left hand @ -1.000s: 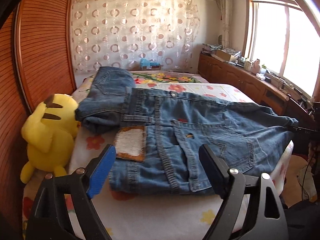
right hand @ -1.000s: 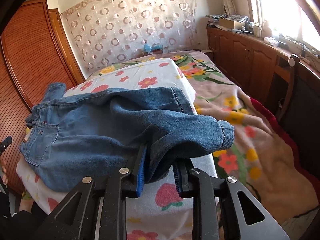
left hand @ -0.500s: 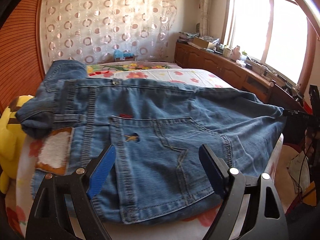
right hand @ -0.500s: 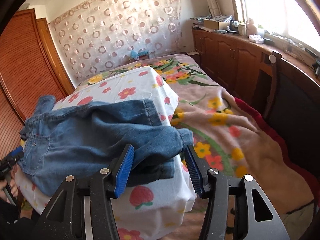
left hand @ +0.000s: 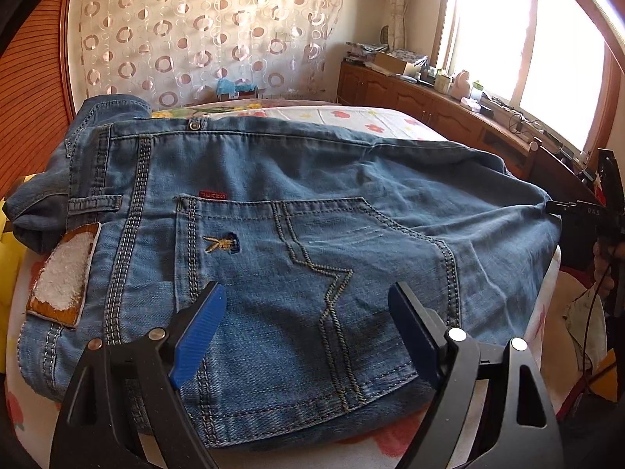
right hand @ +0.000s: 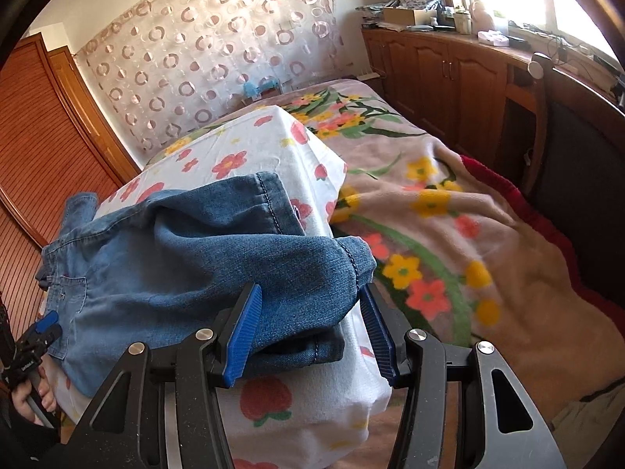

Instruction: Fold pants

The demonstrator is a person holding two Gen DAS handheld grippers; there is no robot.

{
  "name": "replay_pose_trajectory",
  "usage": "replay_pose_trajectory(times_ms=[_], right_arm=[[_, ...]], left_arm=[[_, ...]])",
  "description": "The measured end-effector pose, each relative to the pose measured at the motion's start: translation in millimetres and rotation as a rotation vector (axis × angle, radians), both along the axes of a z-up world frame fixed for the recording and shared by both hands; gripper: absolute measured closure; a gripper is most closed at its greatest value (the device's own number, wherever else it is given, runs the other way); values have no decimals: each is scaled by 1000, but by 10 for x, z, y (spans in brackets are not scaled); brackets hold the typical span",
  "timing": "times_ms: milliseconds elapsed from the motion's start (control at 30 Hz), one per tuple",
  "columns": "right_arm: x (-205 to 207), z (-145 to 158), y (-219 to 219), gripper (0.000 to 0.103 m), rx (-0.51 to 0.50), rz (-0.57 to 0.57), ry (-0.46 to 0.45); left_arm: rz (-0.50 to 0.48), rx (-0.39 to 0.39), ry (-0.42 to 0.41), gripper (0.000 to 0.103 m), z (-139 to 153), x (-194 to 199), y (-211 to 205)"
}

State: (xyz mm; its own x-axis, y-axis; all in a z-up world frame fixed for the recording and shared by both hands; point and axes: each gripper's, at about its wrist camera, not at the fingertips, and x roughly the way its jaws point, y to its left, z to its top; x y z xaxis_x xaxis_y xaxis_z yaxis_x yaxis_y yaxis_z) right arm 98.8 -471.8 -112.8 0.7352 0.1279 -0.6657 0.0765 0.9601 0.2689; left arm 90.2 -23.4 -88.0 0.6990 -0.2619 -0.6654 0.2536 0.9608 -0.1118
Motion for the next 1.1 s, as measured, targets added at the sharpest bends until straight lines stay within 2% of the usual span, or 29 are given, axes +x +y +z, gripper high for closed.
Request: replay_pose_trajectory(times_ms=[133, 200, 233, 300, 400, 700, 867, 1100], right_arm=[[1, 20, 10, 50, -18, -5, -22], [8, 33, 41, 64, -30, -1, -34], [14, 39, 58, 66, -36, 0, -37], [26, 46, 99, 87, -50, 13, -48], [30, 102, 185, 96, -92, 37, -82], [6, 539, 509, 98, -69, 155, -230], [66, 786, 923, 98, -78, 278, -292], [184, 946, 1516, 98, -56, 439, -343]], left_arm=[[-1, 2, 1, 18, -11, -10, -4], [-3, 1, 1, 18, -16, -21, 1], [-12, -2, -1, 18, -18, -13, 1], [-11, -6, -1, 18, -24, -16, 4], [-12, -11, -3, 18, -22, -26, 19], [6, -19, -7, 18, 26, -36, 57], [25, -27, -26, 18, 102, -66, 124], [47, -30, -34, 18, 129, -93, 219]])
